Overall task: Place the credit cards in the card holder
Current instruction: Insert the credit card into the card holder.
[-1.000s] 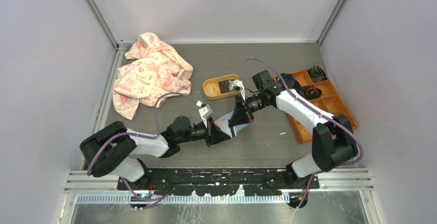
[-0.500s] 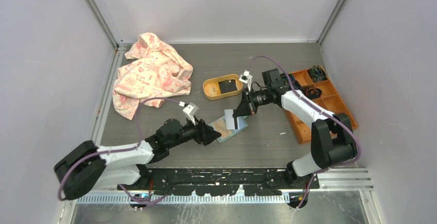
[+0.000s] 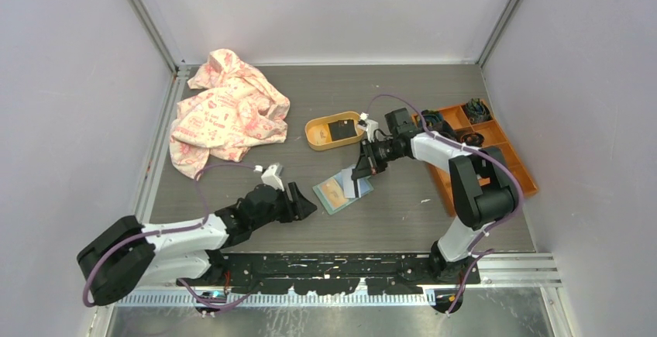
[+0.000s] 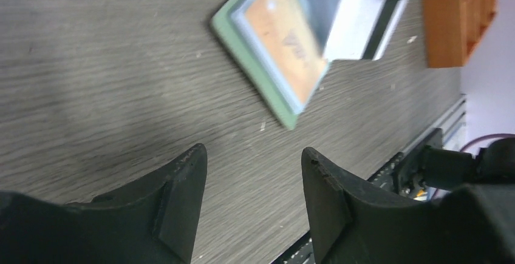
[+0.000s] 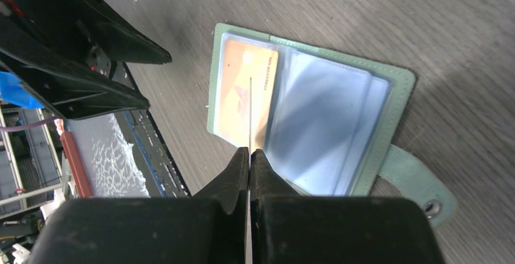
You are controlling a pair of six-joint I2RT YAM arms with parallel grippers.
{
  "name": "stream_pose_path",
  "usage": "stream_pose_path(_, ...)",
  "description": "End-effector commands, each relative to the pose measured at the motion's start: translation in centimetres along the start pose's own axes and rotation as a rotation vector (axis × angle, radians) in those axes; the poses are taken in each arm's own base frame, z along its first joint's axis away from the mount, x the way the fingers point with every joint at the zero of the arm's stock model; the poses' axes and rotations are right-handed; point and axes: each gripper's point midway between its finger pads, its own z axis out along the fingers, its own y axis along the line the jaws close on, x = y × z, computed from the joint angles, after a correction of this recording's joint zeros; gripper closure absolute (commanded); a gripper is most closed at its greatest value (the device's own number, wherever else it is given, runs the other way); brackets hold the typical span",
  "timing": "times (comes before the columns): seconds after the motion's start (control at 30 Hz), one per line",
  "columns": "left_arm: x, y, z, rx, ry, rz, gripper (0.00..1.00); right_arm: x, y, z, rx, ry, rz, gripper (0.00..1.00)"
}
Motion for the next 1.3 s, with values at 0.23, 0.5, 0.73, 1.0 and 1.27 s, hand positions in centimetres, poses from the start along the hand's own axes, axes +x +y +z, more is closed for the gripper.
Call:
stream_pose_path(0.23, -0.8, -0.9, 3.4, -0.036, -0.008, -0.080, 0.43, -2.7, -1.0, 0.3, 0.034, -0.039, -0.018, 0.99)
stream_pose_path(0.5, -0.2, 0.3, 5.4, -0.114, 0.025, -0.053, 0.55, -1.6, -0.8, 1.1, -0.034, 0.004, 0.039, 0.99)
stream_pose_path(0.73, -0.8, 1.7, 6.4, -0.176, 0.034, -0.019, 0.59, -1.0, -1.1, 1.5, -0.045, 0.024, 0.076, 0.99)
stream_pose_path(1.0, -2.1, 2.6, 7.4, -0.197, 0.051, -0.007, 0.66, -0.6, -1.8, 1.6, -0.019, 0.027, 0.130, 0.99)
stream_pose_path(1.27, -2.6, 2.0, 8.9, -0.177, 0.088, 0.007, 0.69, -0.6, -2.4, 1.8, 0.005, 0.054, 0.148, 0.99)
